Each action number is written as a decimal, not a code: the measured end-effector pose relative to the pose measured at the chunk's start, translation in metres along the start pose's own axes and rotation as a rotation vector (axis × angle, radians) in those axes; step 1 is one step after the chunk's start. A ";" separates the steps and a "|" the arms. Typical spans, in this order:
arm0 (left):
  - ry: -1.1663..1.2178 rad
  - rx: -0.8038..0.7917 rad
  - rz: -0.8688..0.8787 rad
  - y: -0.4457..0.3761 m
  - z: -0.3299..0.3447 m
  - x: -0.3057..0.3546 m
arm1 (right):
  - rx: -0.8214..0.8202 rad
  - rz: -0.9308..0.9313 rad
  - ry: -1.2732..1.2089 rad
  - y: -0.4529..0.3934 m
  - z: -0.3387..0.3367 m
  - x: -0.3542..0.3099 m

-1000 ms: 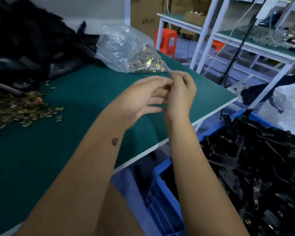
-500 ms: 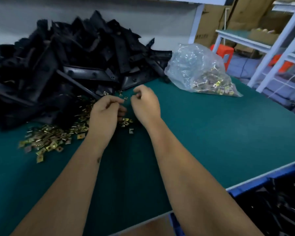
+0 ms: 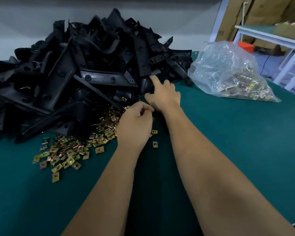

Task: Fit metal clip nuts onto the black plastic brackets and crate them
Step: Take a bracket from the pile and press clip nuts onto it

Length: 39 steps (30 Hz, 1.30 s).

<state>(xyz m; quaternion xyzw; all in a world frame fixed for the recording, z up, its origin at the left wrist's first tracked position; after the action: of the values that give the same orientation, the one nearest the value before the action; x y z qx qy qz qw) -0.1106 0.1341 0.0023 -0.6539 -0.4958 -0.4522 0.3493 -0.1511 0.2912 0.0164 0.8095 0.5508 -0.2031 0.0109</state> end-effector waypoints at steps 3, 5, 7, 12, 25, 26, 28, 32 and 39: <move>0.018 0.002 0.005 0.002 -0.002 0.001 | 0.088 -0.070 -0.098 0.007 -0.007 -0.004; 0.032 0.007 -0.004 0.002 -0.003 0.001 | 0.120 -0.088 -0.140 0.014 -0.011 -0.004; 0.034 0.016 -0.010 0.002 -0.004 0.000 | 0.155 -0.074 -0.182 0.023 -0.017 -0.002; 0.047 0.040 -0.021 0.004 -0.007 0.001 | 0.272 -0.078 -0.160 0.046 -0.031 -0.006; 0.119 0.041 -0.016 0.005 -0.009 0.003 | 0.377 0.050 -0.104 0.085 -0.050 -0.004; 0.129 0.036 -0.018 0.005 -0.009 0.003 | 0.395 0.048 -0.088 0.086 -0.053 -0.006; 0.127 0.019 -0.020 0.006 -0.008 0.003 | 0.430 0.045 -0.069 0.087 -0.058 -0.008; 0.126 0.005 -0.017 0.005 -0.006 0.001 | 0.448 0.050 -0.078 0.088 -0.058 -0.005; 0.139 -0.011 -0.031 0.002 -0.004 -0.001 | 0.521 0.109 -0.071 0.090 -0.066 0.012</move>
<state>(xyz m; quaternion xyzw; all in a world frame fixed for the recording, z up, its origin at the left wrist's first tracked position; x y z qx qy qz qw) -0.1097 0.1293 0.0023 -0.6153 -0.4778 -0.5046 0.3722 -0.0454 0.2824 0.0538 0.8060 0.4347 -0.3652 -0.1676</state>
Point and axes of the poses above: each hand's wrist, its own y-axis away from the middle knuckle, its own z-axis out of the palm, x = y × z, the point moved 9 cm from there along -y, towards the middle knuckle, and after that the axes turned 8 degrees about -z, right-handed, at the moved point
